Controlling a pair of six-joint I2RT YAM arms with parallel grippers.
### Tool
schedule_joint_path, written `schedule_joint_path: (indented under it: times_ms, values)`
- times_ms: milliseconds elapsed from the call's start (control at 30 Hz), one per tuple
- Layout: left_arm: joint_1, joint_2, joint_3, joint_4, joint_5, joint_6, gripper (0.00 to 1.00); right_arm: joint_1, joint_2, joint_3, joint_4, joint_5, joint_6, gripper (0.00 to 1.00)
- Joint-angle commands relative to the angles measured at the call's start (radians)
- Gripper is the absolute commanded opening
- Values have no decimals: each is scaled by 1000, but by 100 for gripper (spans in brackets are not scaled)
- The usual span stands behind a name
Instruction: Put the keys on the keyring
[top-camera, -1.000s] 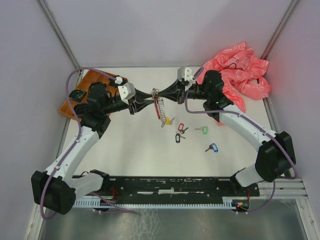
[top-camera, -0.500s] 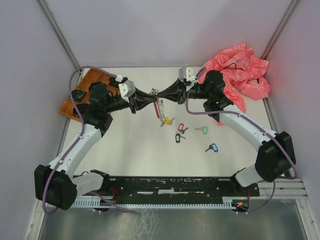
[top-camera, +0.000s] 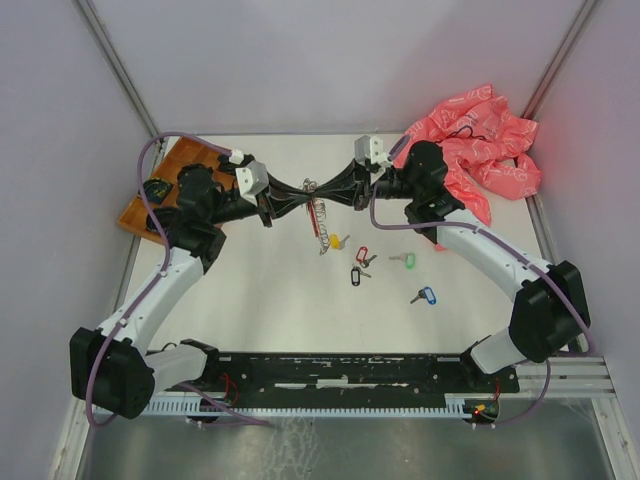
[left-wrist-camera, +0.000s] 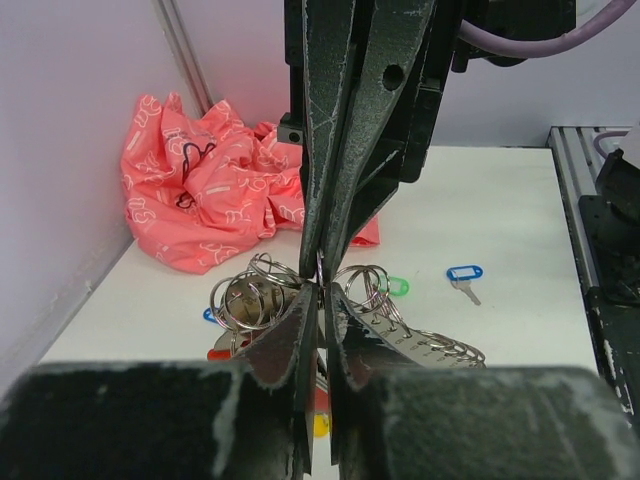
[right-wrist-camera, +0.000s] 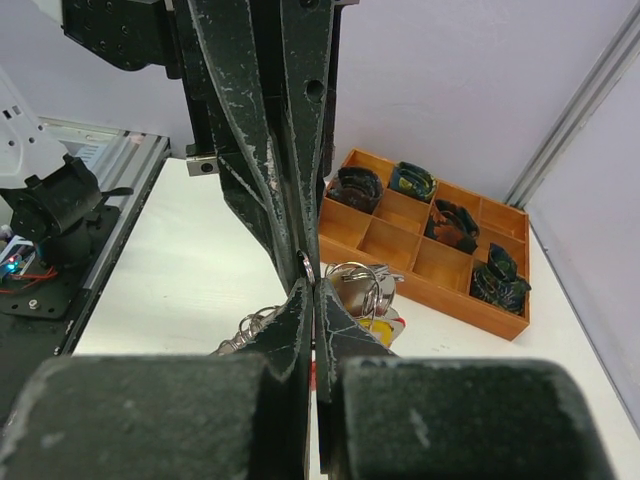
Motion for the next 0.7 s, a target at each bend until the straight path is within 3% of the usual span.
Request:
schedule_joint_path:
  times_ms: [0, 67, 133, 167, 300, 500, 667]
  values:
    - [4, 0, 2, 53, 30, -45, 7, 10, 0, 38, -4, -43, -25, 1]
    - [4, -5, 15, 17, 28, -15, 3, 12, -4, 39, -57, -35, -59, 1]
    - [3, -15, 60, -161, 1, 99, 3, 11, -20, 46, -167, -16, -138, 5]
    - [3, -17, 60, -161, 1, 114, 3, 11, -22, 46, -167, -16, -149, 6]
    - [-3, -36, 118, -368, -76, 260, 3, 11, -39, 96, -364, 21, -293, 32]
    - [-42, -61, 188, -561, -221, 400, 3, 12, -53, 146, -520, 88, -432, 60]
    - [-66, -56, 271, -680, -305, 479, 3, 12, -47, 191, -583, 116, -532, 70]
